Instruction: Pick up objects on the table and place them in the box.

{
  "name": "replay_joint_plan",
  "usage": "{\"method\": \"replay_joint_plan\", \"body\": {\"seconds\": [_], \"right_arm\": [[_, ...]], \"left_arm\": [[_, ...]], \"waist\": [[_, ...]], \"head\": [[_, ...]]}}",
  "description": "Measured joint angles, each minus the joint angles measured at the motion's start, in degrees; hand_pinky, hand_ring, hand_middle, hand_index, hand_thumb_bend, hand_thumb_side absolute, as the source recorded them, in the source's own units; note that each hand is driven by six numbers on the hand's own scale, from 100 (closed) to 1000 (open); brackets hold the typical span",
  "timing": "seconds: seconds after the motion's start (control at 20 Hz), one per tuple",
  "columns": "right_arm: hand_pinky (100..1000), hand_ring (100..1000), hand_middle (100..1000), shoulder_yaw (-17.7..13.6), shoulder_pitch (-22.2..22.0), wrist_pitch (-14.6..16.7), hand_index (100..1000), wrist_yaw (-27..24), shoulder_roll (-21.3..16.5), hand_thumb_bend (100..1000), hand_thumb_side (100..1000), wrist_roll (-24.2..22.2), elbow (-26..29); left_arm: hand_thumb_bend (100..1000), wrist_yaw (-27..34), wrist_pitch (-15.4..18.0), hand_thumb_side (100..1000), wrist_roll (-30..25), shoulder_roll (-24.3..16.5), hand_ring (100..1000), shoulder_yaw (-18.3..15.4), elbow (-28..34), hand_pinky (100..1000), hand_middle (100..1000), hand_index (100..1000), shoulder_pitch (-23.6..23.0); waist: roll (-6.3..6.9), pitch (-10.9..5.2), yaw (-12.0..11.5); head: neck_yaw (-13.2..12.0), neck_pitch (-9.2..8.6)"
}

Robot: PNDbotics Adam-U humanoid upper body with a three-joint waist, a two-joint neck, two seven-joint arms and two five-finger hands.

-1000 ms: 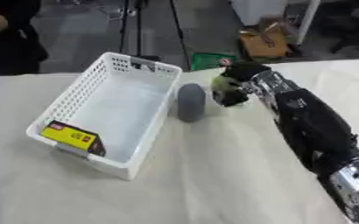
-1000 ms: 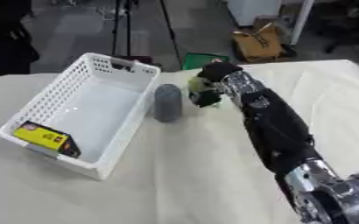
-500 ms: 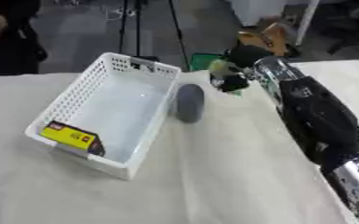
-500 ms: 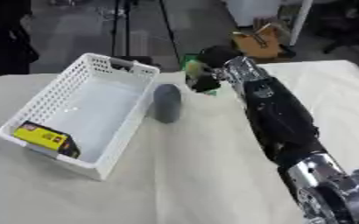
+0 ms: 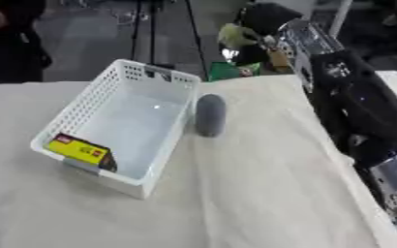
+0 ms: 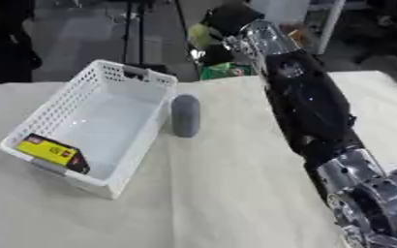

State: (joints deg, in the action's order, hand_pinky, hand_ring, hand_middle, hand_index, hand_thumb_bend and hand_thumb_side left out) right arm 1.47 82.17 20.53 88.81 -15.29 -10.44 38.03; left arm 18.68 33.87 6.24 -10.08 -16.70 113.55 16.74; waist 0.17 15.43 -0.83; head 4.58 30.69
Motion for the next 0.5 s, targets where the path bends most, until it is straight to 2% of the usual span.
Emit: {"method": "replay_joint_plan", "body": {"seconds": [0.25,0.5], "right_arm": [[788,796,547,0.4,2.0,0.4,698,0.0,2.2,100,956,0.2,1.4],[787,795,542,0.7,4.2,0.9,697,0.6,6.4,100,963,0.6,1.7]], "left_arm": [[100,0.3,-0.2,672,0.0,0.0,693,0.3,0.0,707,798,753,-0.1],[100,0.6,-0.3,672,0.0,0.0,693,0.5,0.0,707,798,753,-0.1]], "waist": [[-0.25,-0.25,-0.5],[-0.27,-0.42,-1.4]], "head": [[0.0,0.02],[0.5,0.31]]}}
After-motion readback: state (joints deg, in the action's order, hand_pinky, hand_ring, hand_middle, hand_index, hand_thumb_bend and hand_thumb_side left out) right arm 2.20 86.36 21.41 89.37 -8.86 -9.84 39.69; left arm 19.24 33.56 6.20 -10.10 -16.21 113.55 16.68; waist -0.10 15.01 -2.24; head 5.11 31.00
